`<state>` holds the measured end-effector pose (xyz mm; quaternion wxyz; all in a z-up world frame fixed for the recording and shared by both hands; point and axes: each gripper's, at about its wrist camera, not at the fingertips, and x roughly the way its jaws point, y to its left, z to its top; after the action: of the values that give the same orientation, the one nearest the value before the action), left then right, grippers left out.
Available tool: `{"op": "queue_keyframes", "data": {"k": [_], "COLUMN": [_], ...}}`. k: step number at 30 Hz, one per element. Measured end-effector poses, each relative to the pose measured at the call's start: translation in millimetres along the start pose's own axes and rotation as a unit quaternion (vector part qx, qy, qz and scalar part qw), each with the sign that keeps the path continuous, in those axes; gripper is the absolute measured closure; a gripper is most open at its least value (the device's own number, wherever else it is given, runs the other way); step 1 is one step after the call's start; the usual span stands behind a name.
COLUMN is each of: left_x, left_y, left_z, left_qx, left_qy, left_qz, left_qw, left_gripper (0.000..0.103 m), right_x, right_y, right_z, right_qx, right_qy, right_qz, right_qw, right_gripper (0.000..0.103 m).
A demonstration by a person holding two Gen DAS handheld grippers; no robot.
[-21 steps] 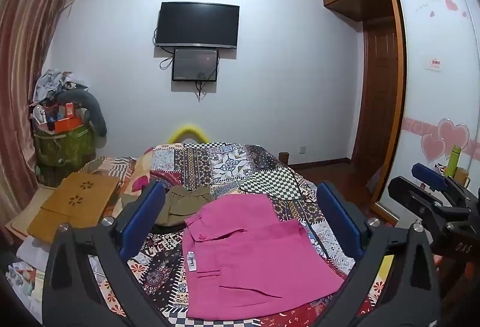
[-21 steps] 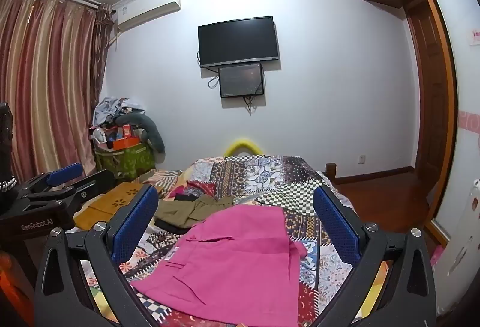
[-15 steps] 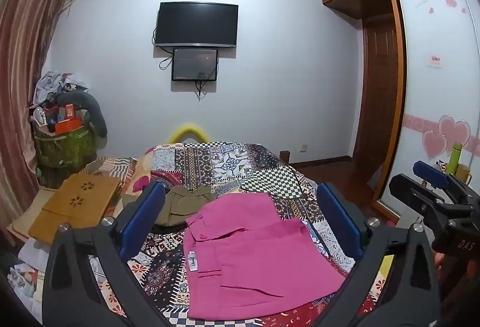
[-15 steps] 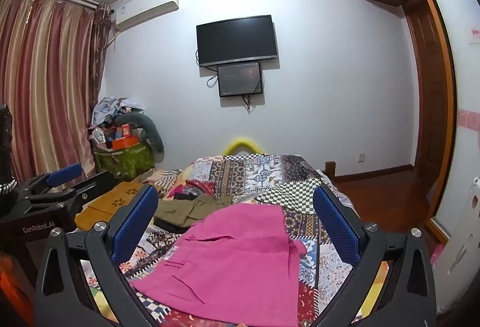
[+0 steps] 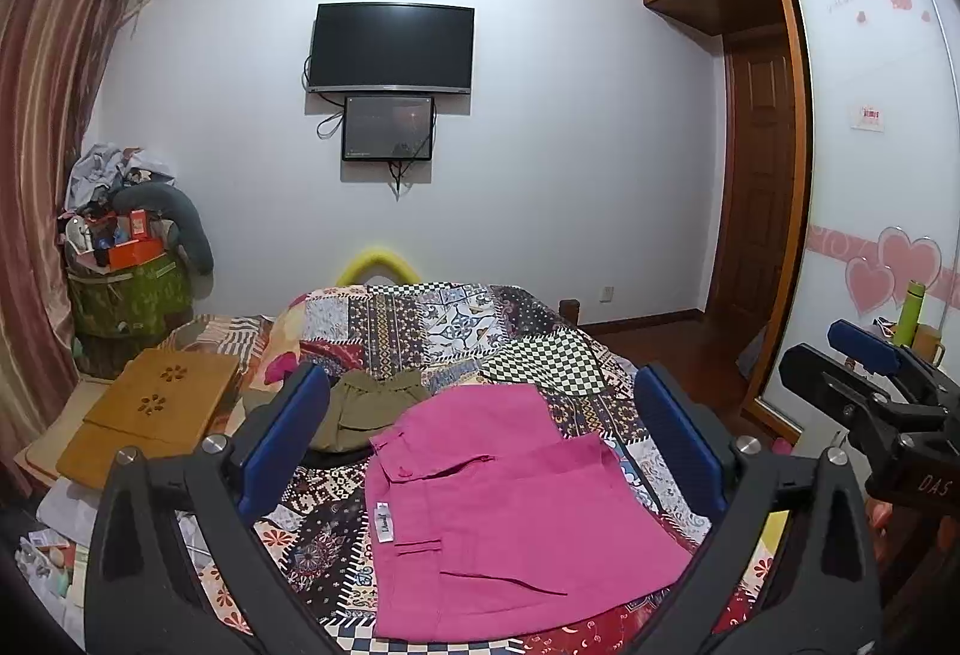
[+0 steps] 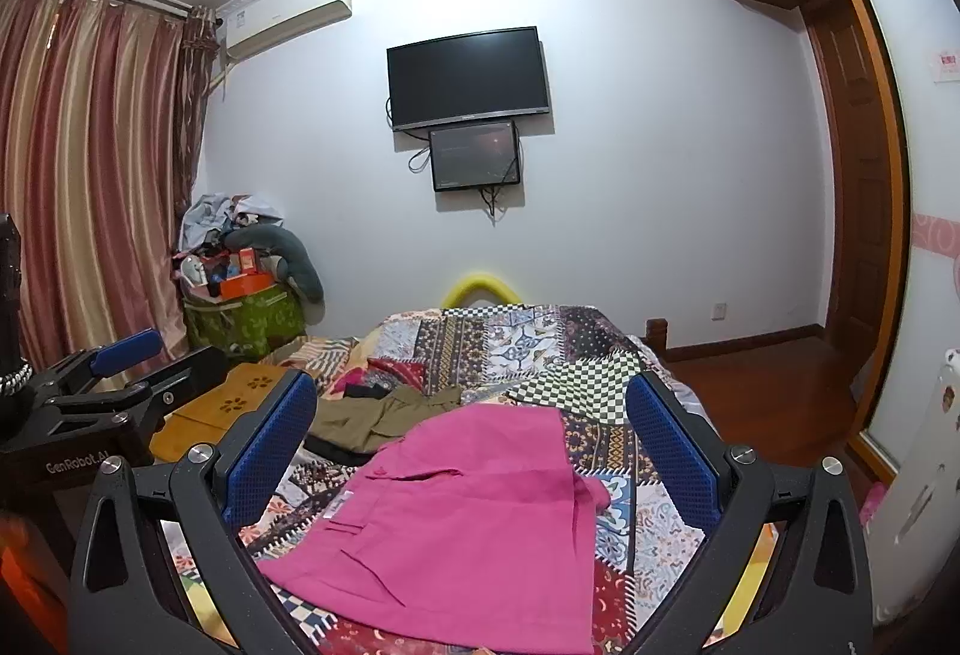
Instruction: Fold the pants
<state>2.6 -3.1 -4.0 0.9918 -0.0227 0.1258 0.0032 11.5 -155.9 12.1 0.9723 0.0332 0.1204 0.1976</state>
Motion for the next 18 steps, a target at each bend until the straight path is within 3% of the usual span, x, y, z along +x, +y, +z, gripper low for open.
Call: {"op": "queue_keyframes", "data": {"k": [18], "left_x": [5.8], "left_y": [1.3], "left_z": [-0.5], "left_qx": [-0.001], "left_qy": [0.005], "left_qz": [-0.002], "left_qw": [1.0], "left_gripper": [0.0], "right_x": [0.1], "right_y": [1.1], "right_z": [-0.9], "right_qx": [0.0], "right_qy": [0.005], "right_qz": [-0.002], "right_qw": [1.0], "right_gripper": [0.0]}}
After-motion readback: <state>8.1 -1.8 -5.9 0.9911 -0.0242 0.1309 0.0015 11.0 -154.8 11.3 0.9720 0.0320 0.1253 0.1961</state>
